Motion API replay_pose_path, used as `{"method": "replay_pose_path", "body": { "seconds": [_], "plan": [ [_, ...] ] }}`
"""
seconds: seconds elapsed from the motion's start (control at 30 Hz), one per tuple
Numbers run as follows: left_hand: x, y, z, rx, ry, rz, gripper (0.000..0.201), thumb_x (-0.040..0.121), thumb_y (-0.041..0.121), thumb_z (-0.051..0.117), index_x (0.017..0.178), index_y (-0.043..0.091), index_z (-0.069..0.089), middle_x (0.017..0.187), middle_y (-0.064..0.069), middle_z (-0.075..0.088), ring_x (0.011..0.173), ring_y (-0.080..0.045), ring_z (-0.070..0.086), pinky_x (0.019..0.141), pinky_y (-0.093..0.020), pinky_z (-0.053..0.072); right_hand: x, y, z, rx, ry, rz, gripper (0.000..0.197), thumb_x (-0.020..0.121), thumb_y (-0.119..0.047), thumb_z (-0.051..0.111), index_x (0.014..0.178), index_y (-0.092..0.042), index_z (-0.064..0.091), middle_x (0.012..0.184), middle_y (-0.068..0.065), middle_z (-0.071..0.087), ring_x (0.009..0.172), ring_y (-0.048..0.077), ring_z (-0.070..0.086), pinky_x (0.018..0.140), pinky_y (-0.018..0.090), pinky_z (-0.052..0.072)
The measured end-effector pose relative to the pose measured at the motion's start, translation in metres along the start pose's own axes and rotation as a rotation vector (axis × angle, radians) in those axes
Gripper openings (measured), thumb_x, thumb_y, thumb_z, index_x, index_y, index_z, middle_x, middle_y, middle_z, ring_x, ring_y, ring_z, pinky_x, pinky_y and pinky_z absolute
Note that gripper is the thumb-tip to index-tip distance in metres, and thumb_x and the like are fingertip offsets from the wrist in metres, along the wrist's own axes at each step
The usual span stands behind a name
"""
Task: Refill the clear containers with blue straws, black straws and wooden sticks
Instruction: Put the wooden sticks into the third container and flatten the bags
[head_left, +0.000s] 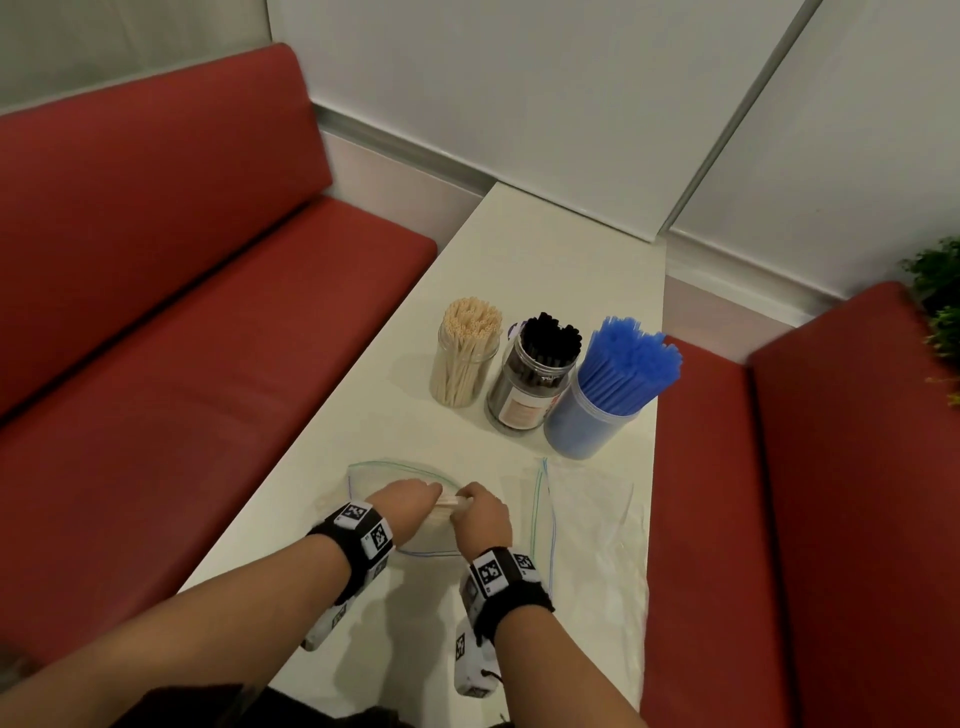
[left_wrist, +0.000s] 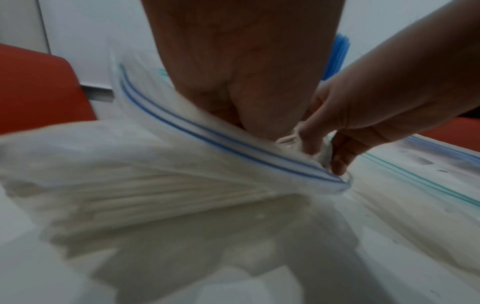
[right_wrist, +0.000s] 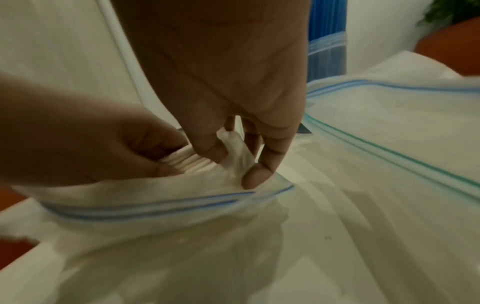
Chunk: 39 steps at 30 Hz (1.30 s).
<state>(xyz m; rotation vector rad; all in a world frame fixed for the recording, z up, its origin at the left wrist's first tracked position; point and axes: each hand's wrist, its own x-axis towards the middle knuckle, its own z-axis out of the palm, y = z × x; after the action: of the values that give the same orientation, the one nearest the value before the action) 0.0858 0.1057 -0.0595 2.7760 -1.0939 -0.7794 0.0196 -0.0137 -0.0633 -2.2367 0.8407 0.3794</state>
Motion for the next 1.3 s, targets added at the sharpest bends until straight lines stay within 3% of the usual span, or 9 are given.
{"method": "replay_pose_path", "body": {
  "seconds": [0.07,0.13,0.37,0.53,0.67,0.8,0.9,1.03,1.3],
  "plan": [
    [-0.001,-0.003,-0.003,-0.085,0.053,-0.011,0.033,0.101,0.010,0.038,0.133,0.007,0.047,0.129,-0.015,0.058,0.116,-0.030,0.057,0.097,-0.034,0.042,0.000,0.012,0.001,0.098,0.037,0.063,0.033,0.091,0.002,0.044,0.107,-0.012,0.069,0.116,0.015,0.068,0.102,0.033,0.065,0.072,0.028,0.045],
    [-0.002,-0.006,-0.009,-0.161,0.093,-0.004,0.029,0.101,0.011,0.039,0.128,0.007,0.049,0.122,-0.017,0.062,0.109,-0.030,0.060,0.088,-0.033,0.043,-0.002,0.018,0.003,0.105,0.043,0.073,0.034,0.091,0.004,0.042,0.104,-0.013,0.068,0.116,0.016,0.068,0.102,0.033,0.065,0.070,0.027,0.043],
    [0.001,0.003,-0.036,-0.637,0.242,0.095,0.019,0.104,0.021,0.039,0.118,0.011,0.047,0.092,-0.006,0.066,0.085,-0.025,0.063,0.077,-0.034,0.049,0.001,0.009,0.002,-0.256,-0.131,0.007,0.048,0.098,-0.006,0.042,0.144,-0.021,0.047,0.138,0.016,0.046,0.124,0.038,0.054,0.103,0.040,0.047],
    [0.006,0.010,-0.063,-1.104,0.440,0.060,0.019,0.099,0.043,0.048,0.109,0.026,0.051,0.078,0.007,0.053,0.066,-0.010,0.051,0.066,-0.024,0.045,0.000,0.009,-0.014,-0.316,-0.203,0.055,0.051,0.096,-0.015,0.057,0.144,-0.025,0.044,0.141,0.013,0.036,0.131,0.039,0.043,0.109,0.045,0.043],
    [0.007,0.016,-0.090,-1.547,0.507,0.037,0.028,0.082,0.045,0.071,0.086,0.021,0.058,0.053,0.009,0.039,0.045,-0.013,0.033,0.048,-0.029,0.036,0.000,0.001,-0.035,0.059,-0.119,-0.026,0.046,0.083,-0.007,0.069,0.126,-0.017,0.056,0.125,0.018,0.051,0.110,0.036,0.058,0.091,0.036,0.050],
    [0.005,0.025,-0.118,-1.708,0.566,0.027,0.053,0.072,0.059,0.077,0.046,0.026,0.045,0.047,0.004,0.030,0.041,-0.016,0.026,0.046,-0.028,0.031,-0.003,-0.011,-0.054,0.528,0.232,-0.119,0.021,0.090,-0.001,0.053,0.099,-0.014,0.065,0.087,0.014,0.058,0.070,0.022,0.052,0.065,0.029,0.042],
    [0.002,0.038,-0.137,-1.729,0.610,0.118,0.062,0.076,0.060,0.073,0.043,0.023,0.035,0.044,0.000,0.025,0.040,-0.018,0.026,0.048,-0.030,0.035,-0.004,-0.028,-0.061,0.958,0.012,0.031,0.020,0.103,-0.019,0.049,0.096,-0.013,0.066,0.092,0.013,0.061,0.070,0.021,0.061,0.066,0.032,0.055],
    [0.004,0.058,-0.140,-1.677,0.549,0.179,0.059,0.080,0.059,0.070,0.047,0.020,0.039,0.045,-0.002,0.032,0.042,-0.020,0.036,0.051,-0.031,0.044,-0.013,-0.048,-0.067,1.448,-0.407,0.166,0.062,0.107,-0.051,0.039,0.120,0.005,0.062,0.108,0.028,0.070,0.086,0.038,0.075,0.073,0.043,0.064],
    [0.006,0.047,-0.113,-1.552,0.101,0.082,0.039,0.089,0.028,0.063,0.059,0.017,0.041,0.042,0.000,0.030,0.034,-0.012,0.025,0.042,-0.020,0.024,-0.013,-0.053,-0.107,1.030,-0.264,-0.283,0.075,0.093,-0.067,0.041,0.136,-0.009,0.058,0.108,0.002,0.074,0.105,0.023,0.065,0.109,0.051,0.045]
  ]
}}
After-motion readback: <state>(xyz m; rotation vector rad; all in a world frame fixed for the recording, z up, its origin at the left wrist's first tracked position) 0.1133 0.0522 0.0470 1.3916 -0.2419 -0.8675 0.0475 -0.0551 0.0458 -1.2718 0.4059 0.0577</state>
